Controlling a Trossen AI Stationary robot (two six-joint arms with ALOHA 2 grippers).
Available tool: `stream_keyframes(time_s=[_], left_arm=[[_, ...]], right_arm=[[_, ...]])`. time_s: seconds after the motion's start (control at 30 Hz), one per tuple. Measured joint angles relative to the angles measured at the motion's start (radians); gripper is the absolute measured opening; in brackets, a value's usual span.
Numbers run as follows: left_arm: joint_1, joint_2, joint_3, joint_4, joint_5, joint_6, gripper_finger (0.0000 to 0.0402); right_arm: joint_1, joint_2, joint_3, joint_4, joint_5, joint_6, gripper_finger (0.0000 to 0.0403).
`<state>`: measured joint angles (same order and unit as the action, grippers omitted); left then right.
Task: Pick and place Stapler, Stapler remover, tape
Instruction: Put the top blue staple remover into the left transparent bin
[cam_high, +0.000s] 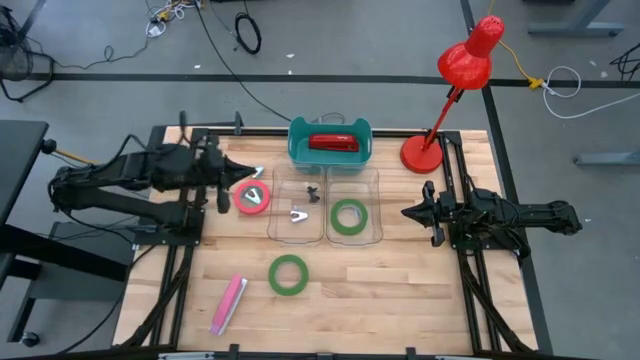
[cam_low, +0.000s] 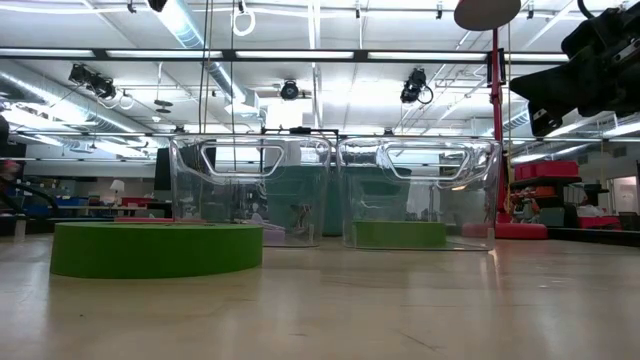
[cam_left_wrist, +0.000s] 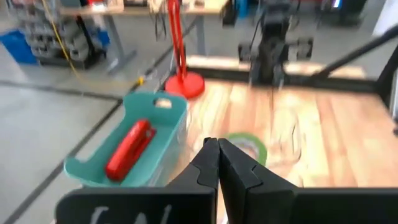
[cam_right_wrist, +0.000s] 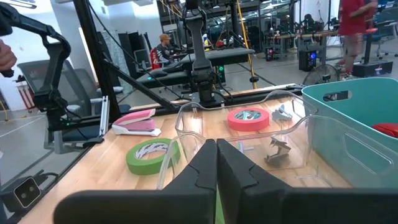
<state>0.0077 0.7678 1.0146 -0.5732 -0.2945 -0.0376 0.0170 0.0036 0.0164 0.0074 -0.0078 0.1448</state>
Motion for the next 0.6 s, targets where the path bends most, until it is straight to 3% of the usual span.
stream_keyframes(time_s=[0.27, 0.6], left_arm=[[0.106, 0.077, 0.007, -0.086, 0.072, -0.004, 0.0009], [0.262, 0.161, 0.007, -0.196, 0.075, -0.012, 0.0009]], right_arm=[[0.000, 0.000, 0.000, 0.000, 0.000, 0.000, 0.0006], [0.000, 0.000, 0.000, 0.000, 0.000, 0.000, 0.0006]])
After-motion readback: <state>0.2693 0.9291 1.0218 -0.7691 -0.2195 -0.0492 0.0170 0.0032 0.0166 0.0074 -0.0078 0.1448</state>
